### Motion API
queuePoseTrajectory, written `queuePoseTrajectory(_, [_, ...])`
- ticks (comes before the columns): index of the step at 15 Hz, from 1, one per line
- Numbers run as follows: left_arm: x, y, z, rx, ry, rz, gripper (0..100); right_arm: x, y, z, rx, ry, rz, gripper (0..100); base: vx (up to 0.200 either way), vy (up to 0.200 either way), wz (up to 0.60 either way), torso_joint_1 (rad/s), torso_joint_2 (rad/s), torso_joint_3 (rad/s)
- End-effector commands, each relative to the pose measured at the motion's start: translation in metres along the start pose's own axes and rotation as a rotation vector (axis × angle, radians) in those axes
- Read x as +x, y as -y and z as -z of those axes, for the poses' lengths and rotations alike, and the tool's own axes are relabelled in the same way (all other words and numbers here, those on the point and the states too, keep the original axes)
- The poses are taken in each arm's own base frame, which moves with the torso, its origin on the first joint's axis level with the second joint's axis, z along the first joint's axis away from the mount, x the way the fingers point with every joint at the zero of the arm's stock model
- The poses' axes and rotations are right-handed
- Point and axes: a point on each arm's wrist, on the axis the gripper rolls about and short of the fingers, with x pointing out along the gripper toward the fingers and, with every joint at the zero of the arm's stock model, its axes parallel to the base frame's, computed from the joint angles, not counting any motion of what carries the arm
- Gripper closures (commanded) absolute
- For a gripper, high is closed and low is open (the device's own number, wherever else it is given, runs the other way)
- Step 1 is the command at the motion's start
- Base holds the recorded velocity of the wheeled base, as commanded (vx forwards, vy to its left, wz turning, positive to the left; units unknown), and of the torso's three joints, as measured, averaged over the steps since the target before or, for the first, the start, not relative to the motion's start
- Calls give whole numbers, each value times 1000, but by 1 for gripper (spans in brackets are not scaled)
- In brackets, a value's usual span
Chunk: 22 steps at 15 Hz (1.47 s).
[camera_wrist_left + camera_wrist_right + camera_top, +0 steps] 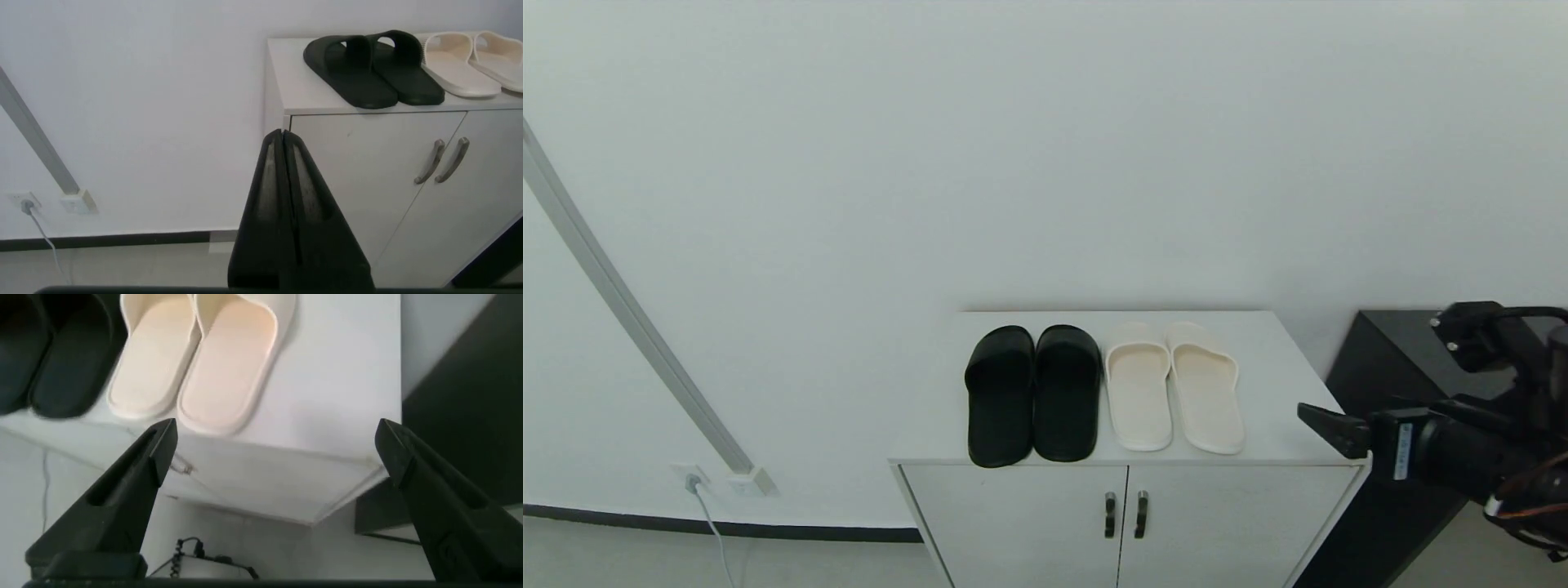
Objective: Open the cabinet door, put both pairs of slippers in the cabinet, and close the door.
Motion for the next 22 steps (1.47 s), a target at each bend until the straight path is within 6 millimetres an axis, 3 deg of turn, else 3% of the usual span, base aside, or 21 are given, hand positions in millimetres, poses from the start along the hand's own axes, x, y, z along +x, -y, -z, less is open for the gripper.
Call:
queuePoseTrajectory(1, [0, 0, 0, 0, -1, 0, 100, 27, -30, 0, -31, -37, -4, 0, 0, 0, 0, 0, 0, 0])
queuePoseTrajectory(5, [0, 0, 0, 0, -1, 0, 100, 59, -73, 1, -29, -8, 16, 0, 0, 0, 0, 0, 0, 0])
queuePoseTrajectory(10, [0, 0, 0, -2, -1, 0, 100, 107, -99, 17, 13, 18, 109, 0, 0, 0, 0, 0, 0, 0])
queuePoseTrajectory(16, [0, 0, 0, 0, -1, 0, 100, 145, -115, 27, 25, 50, 138, 0, 0, 0, 0, 0, 0, 0])
queuePoseTrajectory(22, [0, 0, 0, -2, -1, 0, 100, 188, -108, 28, 6, 65, 185, 0, 0, 0, 0, 0, 0, 0])
